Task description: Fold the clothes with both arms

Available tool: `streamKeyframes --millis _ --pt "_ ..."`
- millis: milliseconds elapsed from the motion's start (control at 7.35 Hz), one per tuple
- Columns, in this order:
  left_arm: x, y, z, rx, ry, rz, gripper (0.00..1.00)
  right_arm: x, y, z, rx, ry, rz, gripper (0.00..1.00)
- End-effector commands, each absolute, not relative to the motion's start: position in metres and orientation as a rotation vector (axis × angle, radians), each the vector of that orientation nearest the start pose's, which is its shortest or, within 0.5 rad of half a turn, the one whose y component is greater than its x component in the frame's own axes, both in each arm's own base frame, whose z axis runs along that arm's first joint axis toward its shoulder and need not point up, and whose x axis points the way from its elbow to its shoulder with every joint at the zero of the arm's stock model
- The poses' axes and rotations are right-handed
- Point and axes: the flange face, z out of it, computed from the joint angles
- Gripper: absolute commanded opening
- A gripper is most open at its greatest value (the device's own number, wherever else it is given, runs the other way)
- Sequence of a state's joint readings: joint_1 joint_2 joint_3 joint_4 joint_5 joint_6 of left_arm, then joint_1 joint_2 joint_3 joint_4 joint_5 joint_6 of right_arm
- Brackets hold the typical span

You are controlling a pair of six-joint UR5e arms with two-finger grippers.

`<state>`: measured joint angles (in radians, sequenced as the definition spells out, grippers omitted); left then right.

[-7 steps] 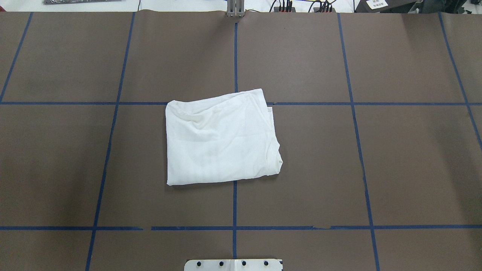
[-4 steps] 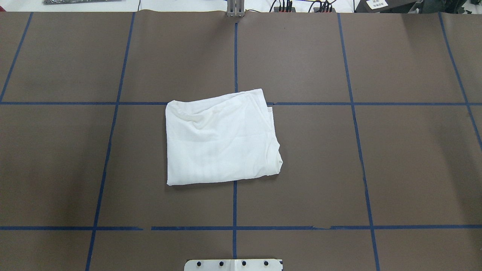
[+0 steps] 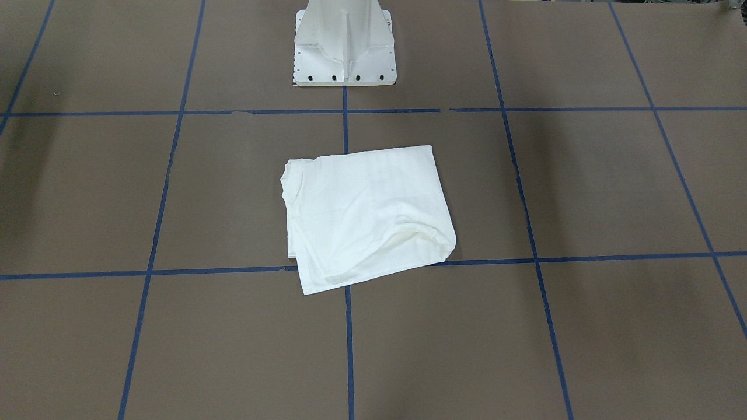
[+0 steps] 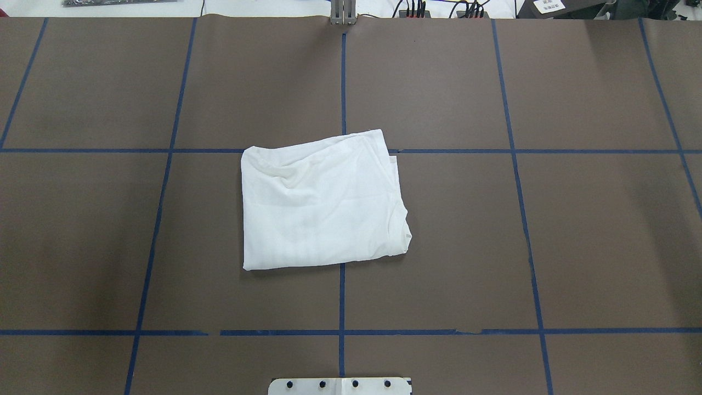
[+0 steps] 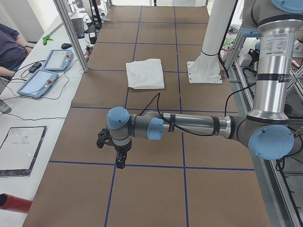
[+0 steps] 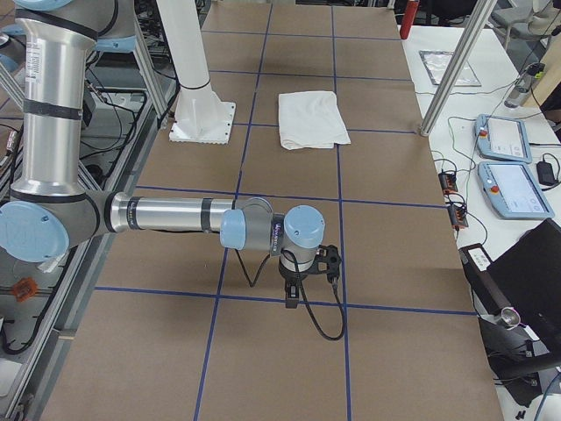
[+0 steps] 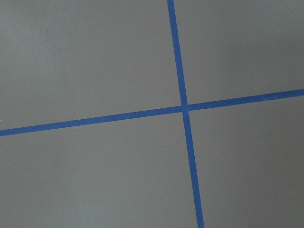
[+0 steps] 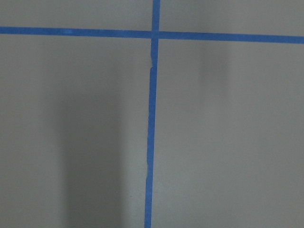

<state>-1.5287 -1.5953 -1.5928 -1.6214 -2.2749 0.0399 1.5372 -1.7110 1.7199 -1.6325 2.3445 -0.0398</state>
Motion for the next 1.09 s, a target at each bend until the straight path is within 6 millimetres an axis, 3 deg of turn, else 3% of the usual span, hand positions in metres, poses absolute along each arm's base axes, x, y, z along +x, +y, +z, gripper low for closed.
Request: streamKeyframes --millis 0,272,952 --pt "-0.046 -0.511 0.635 0.093 0.704 0.115 1.0 0.049 -0.433 0.671 -0.017 -0.778 -0.061 1.0" --pt "-0.047 -0.512 0.634 0.096 0.704 0.115 1.0 0.049 -0.434 0.699 0.039 -0.779 -0.082 1.0" --pt "-0.047 -0.512 0.633 0.096 0.703 0.113 1.0 0.05 -0.434 0.669 0.047 -0.786 0.012 1.0"
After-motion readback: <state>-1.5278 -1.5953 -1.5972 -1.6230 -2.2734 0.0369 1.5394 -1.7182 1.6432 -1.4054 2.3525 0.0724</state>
